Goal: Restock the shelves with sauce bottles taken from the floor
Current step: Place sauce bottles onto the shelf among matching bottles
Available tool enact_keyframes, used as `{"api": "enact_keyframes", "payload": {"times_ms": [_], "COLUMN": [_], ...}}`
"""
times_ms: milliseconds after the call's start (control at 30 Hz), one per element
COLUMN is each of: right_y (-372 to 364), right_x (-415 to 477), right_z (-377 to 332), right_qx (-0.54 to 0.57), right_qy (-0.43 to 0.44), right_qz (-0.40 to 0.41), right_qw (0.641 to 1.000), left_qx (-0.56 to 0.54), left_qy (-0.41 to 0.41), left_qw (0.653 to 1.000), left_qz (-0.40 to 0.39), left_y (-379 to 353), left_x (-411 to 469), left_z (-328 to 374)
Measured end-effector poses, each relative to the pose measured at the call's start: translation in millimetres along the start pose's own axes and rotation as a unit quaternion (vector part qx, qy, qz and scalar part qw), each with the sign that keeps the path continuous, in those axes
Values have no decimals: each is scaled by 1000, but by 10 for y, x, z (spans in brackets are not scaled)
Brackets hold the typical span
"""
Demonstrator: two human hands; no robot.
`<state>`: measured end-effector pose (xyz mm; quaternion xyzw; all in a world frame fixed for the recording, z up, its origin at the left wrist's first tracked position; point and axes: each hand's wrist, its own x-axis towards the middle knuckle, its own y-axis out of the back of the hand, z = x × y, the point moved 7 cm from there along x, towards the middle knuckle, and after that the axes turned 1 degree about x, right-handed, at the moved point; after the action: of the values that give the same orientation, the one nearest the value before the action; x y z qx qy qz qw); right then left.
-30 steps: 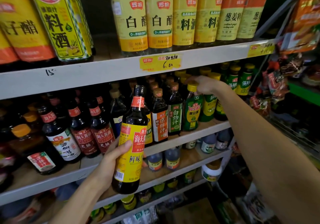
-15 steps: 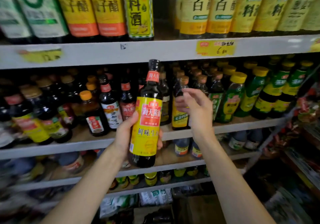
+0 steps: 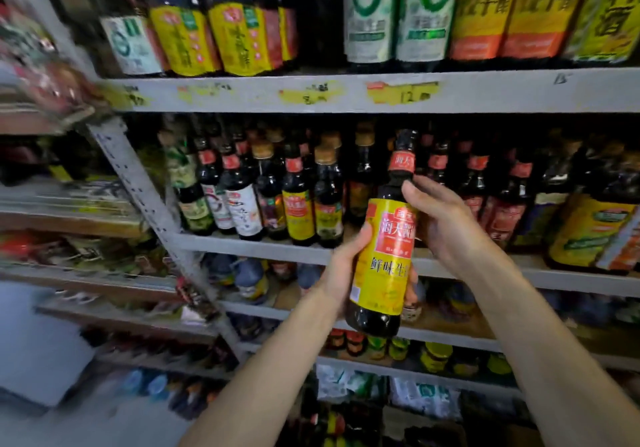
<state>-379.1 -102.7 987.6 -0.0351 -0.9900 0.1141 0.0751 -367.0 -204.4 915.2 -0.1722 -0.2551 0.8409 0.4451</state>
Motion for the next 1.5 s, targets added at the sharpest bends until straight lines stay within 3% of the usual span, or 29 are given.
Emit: {"api": "enact_keyframes", "payload": {"times_ms": [233,533,700,833,1033,1233,1367,1500], "right_y": [-1153,-1723,-1756,-1598,-1314,-1061,-1021,-1040], "right_x": [401,476,435,322,108,-11,-25,71], "right_z": [398,625,683,724,570,478,462,458], "right_qx": [17,12,-12,-27,-41,-54,-61,-79], "right_qy": [-16,-29,-39,-44,-40,-63,-123,-110], "right_qz": [19,85,95,153,226,220,175,172], "right_qw": [1000,996,995,987,972,972,975,976], "left_qx": [23,10,36,95,52,69,71,135], "left_qy": [-7,44,55,59,70,86,113,54], "left_qw": [1000,999,997,994,992,987,985,981], "left_qz": [-3,-21,-44,-1,-96,-115,-111,-126], "left_y": [976,1532,1634,1742,1330,1162,1244,1346], "left_x": [-656,-1064,-1054,-945,-801,-694,-696,-710], "left_z": [605,796,735,637,495,387,282,466]}}
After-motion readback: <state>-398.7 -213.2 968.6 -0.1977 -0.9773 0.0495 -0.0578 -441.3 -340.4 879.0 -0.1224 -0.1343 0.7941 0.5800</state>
